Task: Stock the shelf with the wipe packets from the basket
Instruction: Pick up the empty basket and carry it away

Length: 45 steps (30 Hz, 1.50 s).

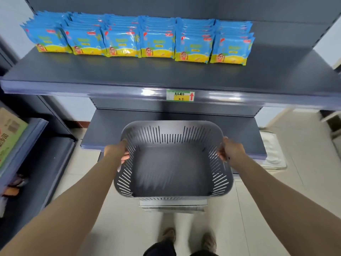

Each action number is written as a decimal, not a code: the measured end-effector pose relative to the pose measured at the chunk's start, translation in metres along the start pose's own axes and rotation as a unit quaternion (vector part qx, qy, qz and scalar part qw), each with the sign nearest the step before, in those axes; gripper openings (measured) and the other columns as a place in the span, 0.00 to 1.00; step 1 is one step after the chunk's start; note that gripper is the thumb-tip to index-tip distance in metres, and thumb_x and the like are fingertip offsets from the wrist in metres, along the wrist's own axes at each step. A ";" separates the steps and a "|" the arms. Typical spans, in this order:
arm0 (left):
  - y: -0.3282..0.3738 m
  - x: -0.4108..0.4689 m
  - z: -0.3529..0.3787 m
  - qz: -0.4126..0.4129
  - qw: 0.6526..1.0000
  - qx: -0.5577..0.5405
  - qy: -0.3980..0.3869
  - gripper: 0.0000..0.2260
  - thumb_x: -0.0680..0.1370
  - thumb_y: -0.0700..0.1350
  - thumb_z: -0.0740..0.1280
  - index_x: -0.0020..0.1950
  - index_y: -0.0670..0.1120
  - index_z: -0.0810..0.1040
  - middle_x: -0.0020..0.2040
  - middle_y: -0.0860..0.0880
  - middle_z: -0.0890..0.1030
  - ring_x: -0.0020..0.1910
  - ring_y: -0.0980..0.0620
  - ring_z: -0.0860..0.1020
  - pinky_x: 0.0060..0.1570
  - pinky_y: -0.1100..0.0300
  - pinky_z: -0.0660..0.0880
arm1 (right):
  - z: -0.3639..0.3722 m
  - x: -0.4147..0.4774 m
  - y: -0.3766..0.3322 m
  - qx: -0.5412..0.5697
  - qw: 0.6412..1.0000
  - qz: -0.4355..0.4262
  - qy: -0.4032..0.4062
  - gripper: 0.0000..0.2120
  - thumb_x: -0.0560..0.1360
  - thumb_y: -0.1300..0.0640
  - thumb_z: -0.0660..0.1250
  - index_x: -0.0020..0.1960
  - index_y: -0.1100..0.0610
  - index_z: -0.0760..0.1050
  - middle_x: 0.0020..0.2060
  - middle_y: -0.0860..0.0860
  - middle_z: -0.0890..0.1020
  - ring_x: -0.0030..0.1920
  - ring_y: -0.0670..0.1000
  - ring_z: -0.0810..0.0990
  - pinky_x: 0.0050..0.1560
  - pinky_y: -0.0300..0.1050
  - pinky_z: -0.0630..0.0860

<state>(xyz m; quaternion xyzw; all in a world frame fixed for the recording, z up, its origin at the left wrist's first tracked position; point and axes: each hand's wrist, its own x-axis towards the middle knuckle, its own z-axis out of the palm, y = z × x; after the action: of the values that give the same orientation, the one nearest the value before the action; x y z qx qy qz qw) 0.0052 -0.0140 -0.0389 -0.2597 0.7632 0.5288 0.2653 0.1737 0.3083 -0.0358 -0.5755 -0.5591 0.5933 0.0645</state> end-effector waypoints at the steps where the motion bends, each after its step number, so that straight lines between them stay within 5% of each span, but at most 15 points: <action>1: 0.002 -0.002 0.001 -0.014 1.000 -0.009 -0.019 0.18 0.77 0.55 0.63 0.35 0.43 0.70 0.28 0.48 0.75 0.24 0.51 0.73 0.24 0.64 0.64 | -0.005 -0.002 0.001 0.014 1.000 0.005 -0.004 0.21 0.79 0.48 0.60 0.34 0.62 0.71 0.21 0.56 0.75 0.16 0.50 0.70 0.18 0.36 0.65; 6: 0.015 -0.021 0.023 -0.041 0.985 -0.034 -0.161 0.22 0.81 0.54 0.57 0.29 0.48 0.58 0.17 0.52 0.62 0.14 0.56 0.61 0.15 0.70 0.56 | -0.050 -0.010 0.008 0.148 0.988 0.041 -0.009 0.13 0.78 0.53 0.64 0.38 0.61 0.71 0.25 0.55 0.73 0.18 0.48 0.69 0.21 0.36 0.66; 11: 0.033 -0.053 0.074 -0.028 0.976 0.056 -0.209 0.18 0.78 0.57 0.60 0.39 0.43 0.71 0.32 0.47 0.75 0.30 0.52 0.75 0.33 0.59 0.72 | -0.117 -0.020 0.015 0.197 0.979 0.031 0.033 0.11 0.78 0.56 0.62 0.38 0.59 0.69 0.22 0.53 0.70 0.15 0.46 0.66 0.15 0.32 0.60; 14: 0.039 -0.082 0.118 -0.035 0.958 0.064 -0.279 0.19 0.79 0.56 0.60 0.33 0.45 0.65 0.26 0.49 0.68 0.24 0.53 0.69 0.25 0.62 0.69 | -0.168 -0.029 0.025 0.190 0.977 0.027 0.089 0.12 0.75 0.58 0.63 0.34 0.59 0.68 0.19 0.53 0.70 0.13 0.47 0.65 0.15 0.31 0.60; 17: 0.041 -0.116 0.169 -0.024 0.952 0.094 -0.292 0.17 0.78 0.54 0.63 0.36 0.43 0.70 0.32 0.46 0.71 0.29 0.51 0.71 0.29 0.60 0.73 | -0.226 -0.036 0.041 0.193 0.970 0.046 0.144 0.08 0.73 0.60 0.63 0.35 0.61 0.70 0.22 0.54 0.72 0.12 0.47 0.65 0.15 0.31 0.61; 22: 0.028 -0.187 0.262 0.025 0.934 0.175 -0.310 0.16 0.75 0.54 0.67 0.46 0.40 0.76 0.39 0.44 0.80 0.37 0.48 0.80 0.48 0.51 0.78 | -0.331 -0.044 0.075 0.242 0.948 0.055 0.202 0.09 0.73 0.59 0.61 0.34 0.58 0.70 0.27 0.53 0.71 0.17 0.47 0.66 0.16 0.32 0.60; 29: -0.003 -0.309 0.386 0.065 0.900 0.218 -0.372 0.15 0.76 0.53 0.66 0.43 0.40 0.75 0.37 0.45 0.79 0.34 0.50 0.78 0.42 0.54 0.78 | -0.479 -0.068 0.130 0.315 0.904 0.047 0.285 0.11 0.74 0.56 0.63 0.34 0.56 0.70 0.27 0.53 0.72 0.15 0.46 0.68 0.16 0.30 0.62; 34: -0.024 -0.390 0.457 0.072 0.874 0.242 -0.416 0.16 0.78 0.52 0.64 0.35 0.42 0.71 0.21 0.49 0.75 0.17 0.55 0.73 0.23 0.64 0.72 | -0.560 -0.092 0.164 0.368 0.866 0.045 0.337 0.10 0.75 0.55 0.62 0.36 0.56 0.71 0.28 0.53 0.73 0.17 0.45 0.69 0.16 0.30 0.62; 40: -0.052 -0.467 0.536 0.114 0.825 0.301 -0.464 0.17 0.79 0.53 0.61 0.37 0.43 0.69 0.31 0.47 0.74 0.29 0.53 0.73 0.37 0.61 0.71 | -0.629 -0.120 0.205 0.421 0.812 0.048 0.402 0.11 0.75 0.55 0.64 0.35 0.57 0.71 0.27 0.53 0.72 0.18 0.47 0.68 0.16 0.31 0.61; 43: -0.070 -0.507 0.576 0.118 0.789 0.338 -0.499 0.17 0.79 0.54 0.60 0.36 0.44 0.68 0.20 0.50 0.74 0.17 0.57 0.73 0.35 0.61 0.70 | -0.661 -0.139 0.227 0.435 0.786 0.059 0.435 0.11 0.74 0.55 0.64 0.34 0.56 0.71 0.27 0.53 0.71 0.18 0.47 0.68 0.16 0.31 0.61; 45: -0.085 -0.536 0.602 0.126 0.768 0.359 -0.516 0.18 0.79 0.55 0.60 0.36 0.44 0.68 0.23 0.49 0.74 0.14 0.58 0.71 0.35 0.61 0.70 | -0.685 -0.154 0.243 0.438 0.769 0.066 0.461 0.11 0.74 0.55 0.63 0.34 0.58 0.71 0.27 0.54 0.71 0.21 0.48 0.68 0.16 0.31 0.61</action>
<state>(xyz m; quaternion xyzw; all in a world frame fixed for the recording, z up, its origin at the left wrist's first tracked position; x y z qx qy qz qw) 0.5290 0.5913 0.0878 0.2648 0.6717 0.2991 0.6239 0.8795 0.5124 0.0760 -0.7245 -0.1022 0.4404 0.5202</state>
